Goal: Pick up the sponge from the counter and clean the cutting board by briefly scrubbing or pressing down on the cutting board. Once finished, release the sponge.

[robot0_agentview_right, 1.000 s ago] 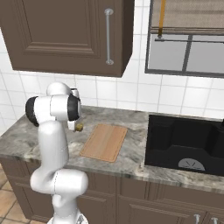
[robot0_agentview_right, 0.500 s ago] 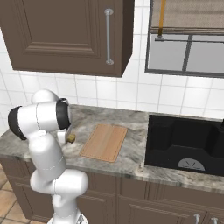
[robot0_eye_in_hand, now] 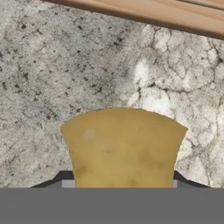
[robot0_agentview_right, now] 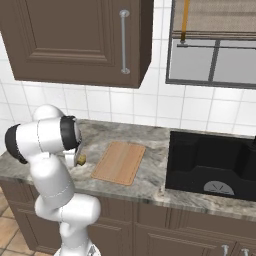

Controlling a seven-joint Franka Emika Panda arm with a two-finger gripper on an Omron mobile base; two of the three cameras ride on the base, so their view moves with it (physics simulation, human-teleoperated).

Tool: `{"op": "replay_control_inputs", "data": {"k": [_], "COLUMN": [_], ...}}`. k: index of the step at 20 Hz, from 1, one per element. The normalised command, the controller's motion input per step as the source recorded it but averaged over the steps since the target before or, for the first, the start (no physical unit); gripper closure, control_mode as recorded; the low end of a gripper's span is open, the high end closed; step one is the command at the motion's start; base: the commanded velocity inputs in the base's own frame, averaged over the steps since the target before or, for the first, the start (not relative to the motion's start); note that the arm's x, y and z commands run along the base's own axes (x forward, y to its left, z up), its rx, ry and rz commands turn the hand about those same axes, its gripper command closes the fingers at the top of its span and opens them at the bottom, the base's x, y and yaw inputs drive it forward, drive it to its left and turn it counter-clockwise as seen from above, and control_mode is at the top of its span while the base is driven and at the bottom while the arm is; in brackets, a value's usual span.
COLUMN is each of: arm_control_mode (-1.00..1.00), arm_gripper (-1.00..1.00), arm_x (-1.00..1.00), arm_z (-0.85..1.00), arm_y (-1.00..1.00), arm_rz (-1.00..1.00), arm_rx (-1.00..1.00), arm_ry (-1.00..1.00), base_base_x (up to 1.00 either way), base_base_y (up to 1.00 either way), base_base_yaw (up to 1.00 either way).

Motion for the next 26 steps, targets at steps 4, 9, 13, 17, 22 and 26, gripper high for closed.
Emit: {"op": "replay_control_inputs", "data": {"k": [4, 9, 13, 17, 22, 26], "arm_control_mode": [-1.00, -1.00, -1.00, -1.00, -1.00, -1.00], "arm_gripper": [-1.00, -1.00, -1.00, -1.00, -1.00, -1.00], "arm_x": [0.00, 0.00, -0.12, -0.72, -1.00, -1.00], "arm_z": [0.21, 0.46, 0.81, 0.52, 0.48, 0.61], "arm_y": [0.00, 0.00, 0.00, -0.20, -0.24, -0.33], "arm_rz": [0.00, 0.01, 0.05, 0.09, 0.33, 0.47], "arm_rx": [0.00, 0.00, 0.00, 0.00, -0.05, -0.02], "arm_ry": [0.00, 0.00, -0.09, -0.04, -0.19, -0.19], "base_base_x": [0.00, 0.00, 0.00, 0.00, 0.00, 0.00], "base_base_y": [0.00, 0.00, 0.00, 0.00, 0.00, 0.00], "base_base_yaw": [0.00, 0.00, 0.00, 0.00, 0.00, 0.00]}}
